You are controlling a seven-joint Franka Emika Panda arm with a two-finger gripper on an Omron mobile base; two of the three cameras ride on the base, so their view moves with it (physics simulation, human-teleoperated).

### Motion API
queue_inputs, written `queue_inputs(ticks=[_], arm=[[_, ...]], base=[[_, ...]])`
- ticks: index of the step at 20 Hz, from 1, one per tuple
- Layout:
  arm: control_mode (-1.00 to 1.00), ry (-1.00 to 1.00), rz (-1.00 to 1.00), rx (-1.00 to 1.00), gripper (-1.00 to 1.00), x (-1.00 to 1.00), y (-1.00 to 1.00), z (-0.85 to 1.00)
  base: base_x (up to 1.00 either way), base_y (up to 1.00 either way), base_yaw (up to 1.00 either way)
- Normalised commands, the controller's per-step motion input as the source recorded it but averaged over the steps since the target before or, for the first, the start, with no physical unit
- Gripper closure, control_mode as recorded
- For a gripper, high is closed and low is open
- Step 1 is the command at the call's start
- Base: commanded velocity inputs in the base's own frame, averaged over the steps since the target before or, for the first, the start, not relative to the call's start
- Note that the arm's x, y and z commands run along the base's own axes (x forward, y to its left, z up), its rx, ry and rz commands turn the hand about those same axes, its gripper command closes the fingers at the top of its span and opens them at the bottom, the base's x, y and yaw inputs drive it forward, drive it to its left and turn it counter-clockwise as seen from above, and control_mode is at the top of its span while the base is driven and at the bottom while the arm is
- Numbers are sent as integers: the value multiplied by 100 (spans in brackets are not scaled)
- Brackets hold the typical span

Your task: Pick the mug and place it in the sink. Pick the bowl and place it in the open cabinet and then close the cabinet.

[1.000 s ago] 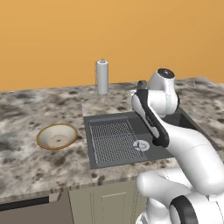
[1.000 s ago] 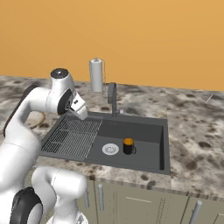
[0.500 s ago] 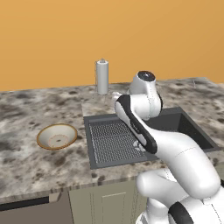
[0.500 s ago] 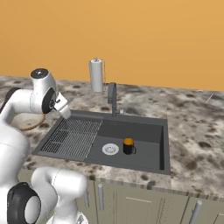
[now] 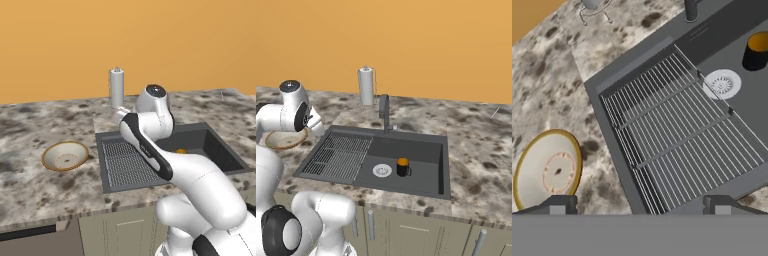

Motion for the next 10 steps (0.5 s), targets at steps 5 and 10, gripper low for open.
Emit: queue_inputs(ticks=[5,10], arm=[[-100,-2,0,7,-100,0,18,-15],[-100,-1,0,0,-100,6,26,-16]], base=[[0,0,0],[0,0,0]])
